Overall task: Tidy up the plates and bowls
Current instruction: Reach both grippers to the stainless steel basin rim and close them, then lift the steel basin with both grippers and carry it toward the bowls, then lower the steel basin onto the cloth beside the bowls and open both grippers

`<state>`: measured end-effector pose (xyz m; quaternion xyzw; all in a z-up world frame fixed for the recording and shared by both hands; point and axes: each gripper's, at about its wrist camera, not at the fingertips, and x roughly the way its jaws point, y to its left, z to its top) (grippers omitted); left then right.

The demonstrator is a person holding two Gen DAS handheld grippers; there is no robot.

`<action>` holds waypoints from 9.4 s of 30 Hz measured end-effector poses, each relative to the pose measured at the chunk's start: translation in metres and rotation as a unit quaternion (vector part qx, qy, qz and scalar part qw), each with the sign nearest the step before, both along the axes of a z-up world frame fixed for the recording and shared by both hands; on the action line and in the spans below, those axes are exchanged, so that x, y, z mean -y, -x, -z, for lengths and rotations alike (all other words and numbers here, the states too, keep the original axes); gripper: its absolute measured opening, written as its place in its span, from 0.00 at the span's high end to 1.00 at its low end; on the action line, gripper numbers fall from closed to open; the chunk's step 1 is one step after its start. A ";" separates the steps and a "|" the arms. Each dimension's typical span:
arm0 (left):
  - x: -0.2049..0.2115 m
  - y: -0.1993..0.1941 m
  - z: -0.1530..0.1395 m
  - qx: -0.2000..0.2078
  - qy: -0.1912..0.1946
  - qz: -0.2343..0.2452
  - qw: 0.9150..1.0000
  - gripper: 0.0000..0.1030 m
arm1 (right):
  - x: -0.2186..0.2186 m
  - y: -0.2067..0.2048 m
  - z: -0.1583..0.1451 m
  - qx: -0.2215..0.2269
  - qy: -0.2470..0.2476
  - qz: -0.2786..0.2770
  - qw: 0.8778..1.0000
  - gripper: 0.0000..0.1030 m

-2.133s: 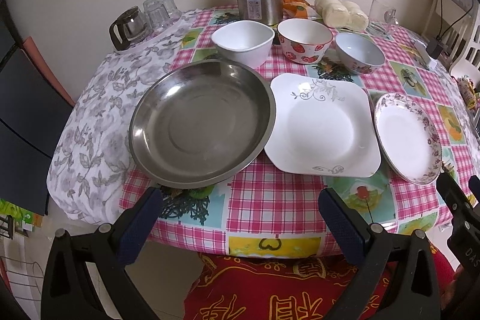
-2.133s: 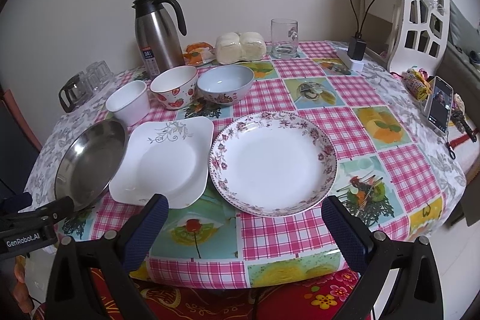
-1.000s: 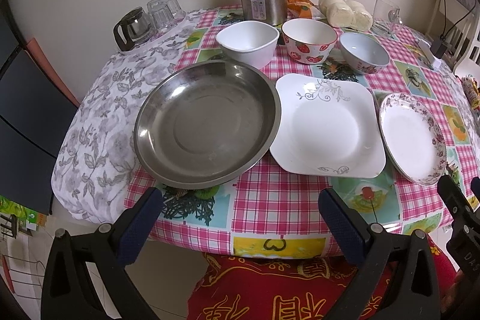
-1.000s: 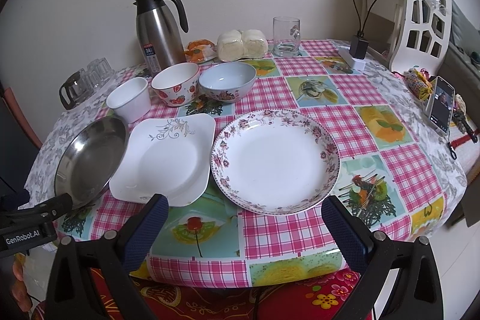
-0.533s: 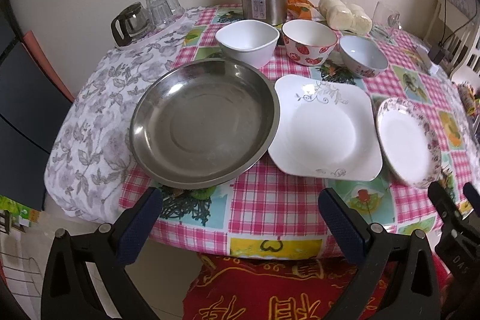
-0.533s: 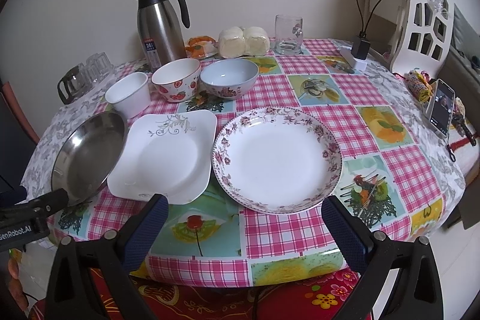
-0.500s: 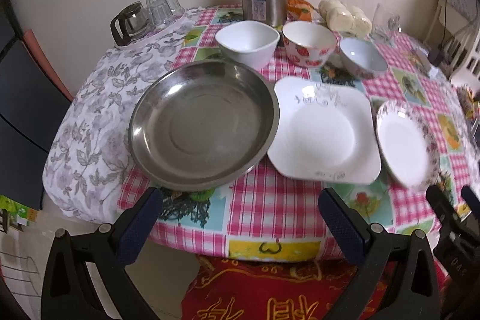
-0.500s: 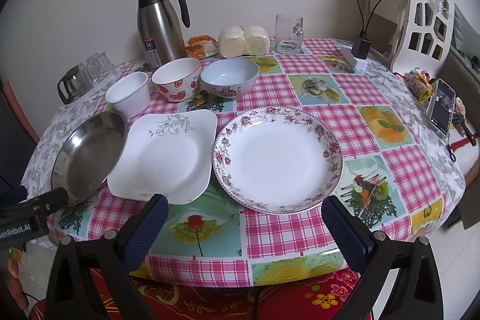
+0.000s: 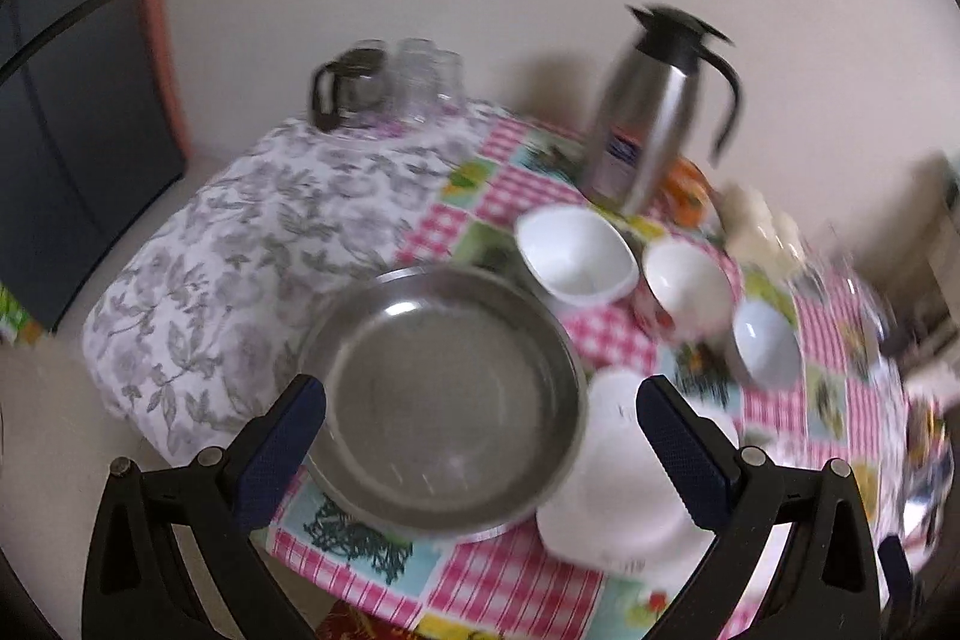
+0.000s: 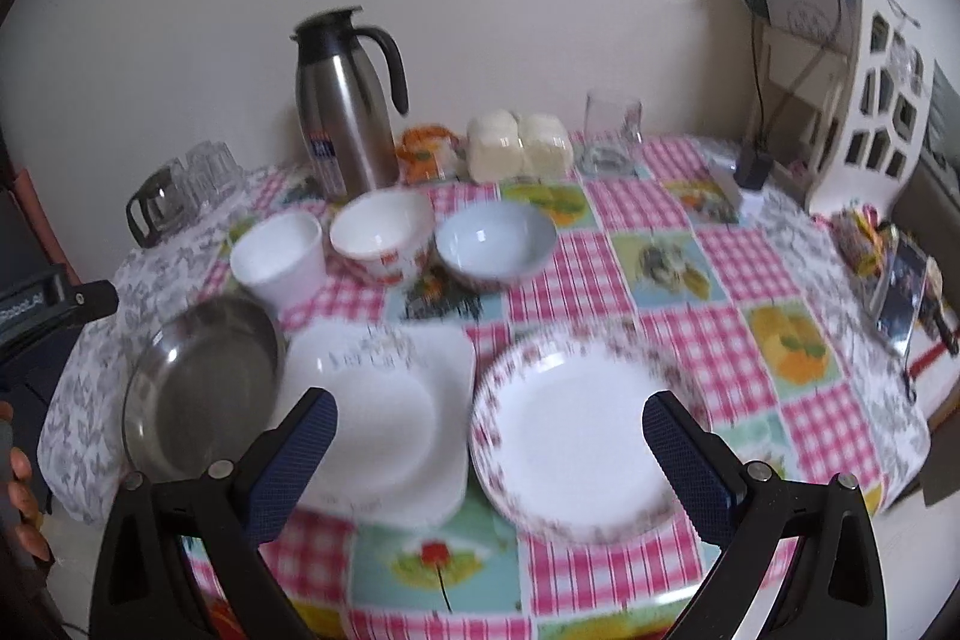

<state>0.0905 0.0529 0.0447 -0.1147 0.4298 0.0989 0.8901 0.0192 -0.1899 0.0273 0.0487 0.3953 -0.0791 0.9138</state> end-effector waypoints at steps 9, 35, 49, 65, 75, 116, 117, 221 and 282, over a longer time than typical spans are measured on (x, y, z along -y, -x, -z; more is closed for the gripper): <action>-0.027 -0.028 -0.001 0.037 0.031 -0.077 0.996 0.00 | -0.012 -0.052 -0.017 0.039 -0.022 -0.006 0.999 0.00; -0.125 -0.052 0.039 0.003 0.028 -0.166 0.986 0.00 | -0.085 -0.126 0.032 0.020 -0.069 -0.099 0.993 0.00; -0.164 -0.050 0.089 -0.068 0.067 -0.168 0.981 0.02 | -0.121 -0.137 0.088 -0.057 -0.108 -0.139 0.983 0.10; -0.157 -0.066 0.153 -0.155 0.122 -0.150 0.969 0.60 | -0.124 -0.142 0.129 -0.121 -0.135 -0.147 0.972 0.68; -0.159 -0.063 0.161 -0.165 0.123 -0.163 0.965 0.71 | -0.122 -0.141 0.127 -0.117 -0.140 -0.150 0.972 0.85; -0.181 -0.055 0.142 -0.144 0.096 -0.182 0.968 0.67 | -0.158 -0.141 0.134 -0.117 -0.125 -0.205 0.964 0.85; -0.181 -0.055 0.140 -0.144 0.095 -0.180 0.968 0.67 | -0.158 -0.141 0.133 -0.116 -0.126 -0.205 0.964 0.85; 0.045 -0.062 0.110 -0.151 0.036 0.070 0.985 0.67 | 0.046 -0.082 0.106 -0.141 -0.098 -0.042 0.984 0.77; 0.038 -0.066 0.113 -0.157 0.025 0.048 0.986 0.38 | 0.047 -0.081 0.105 -0.164 -0.085 -0.025 0.983 0.33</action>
